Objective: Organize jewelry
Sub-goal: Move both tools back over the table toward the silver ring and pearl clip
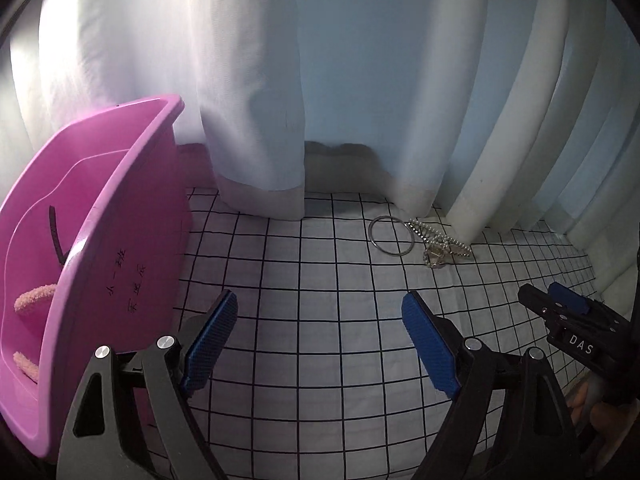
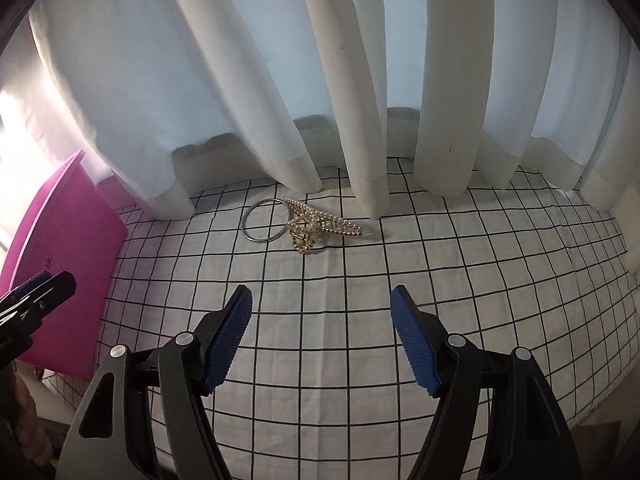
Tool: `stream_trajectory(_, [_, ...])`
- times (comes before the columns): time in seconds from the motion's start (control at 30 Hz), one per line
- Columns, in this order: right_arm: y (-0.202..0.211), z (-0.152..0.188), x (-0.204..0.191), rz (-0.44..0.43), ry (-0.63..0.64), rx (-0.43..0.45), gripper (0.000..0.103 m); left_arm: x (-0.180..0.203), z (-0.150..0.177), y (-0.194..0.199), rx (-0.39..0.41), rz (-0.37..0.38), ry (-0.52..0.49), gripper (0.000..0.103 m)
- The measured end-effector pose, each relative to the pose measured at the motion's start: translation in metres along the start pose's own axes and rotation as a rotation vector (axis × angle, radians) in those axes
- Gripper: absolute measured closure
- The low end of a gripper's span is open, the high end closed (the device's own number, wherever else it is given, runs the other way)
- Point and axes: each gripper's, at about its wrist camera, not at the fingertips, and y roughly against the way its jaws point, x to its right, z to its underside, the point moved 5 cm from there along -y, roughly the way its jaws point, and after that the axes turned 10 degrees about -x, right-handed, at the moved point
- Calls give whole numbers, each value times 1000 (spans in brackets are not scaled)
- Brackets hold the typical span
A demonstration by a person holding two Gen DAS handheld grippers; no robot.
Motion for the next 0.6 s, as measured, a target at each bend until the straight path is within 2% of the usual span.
stream_trajectory(0.23, [-47,-16,31,-64,84,-69,34,31,-2,-53,-48,-94,65,20])
stream_trajectory(0.47, [-81,-33,35,-118,210,-108,34,47,-5,-77,-57,-171,142,20])
stream_trajectory(0.6, [-93,-40,33,-133,251,-118,34,51,-10,-86,-54,-199,132,20])
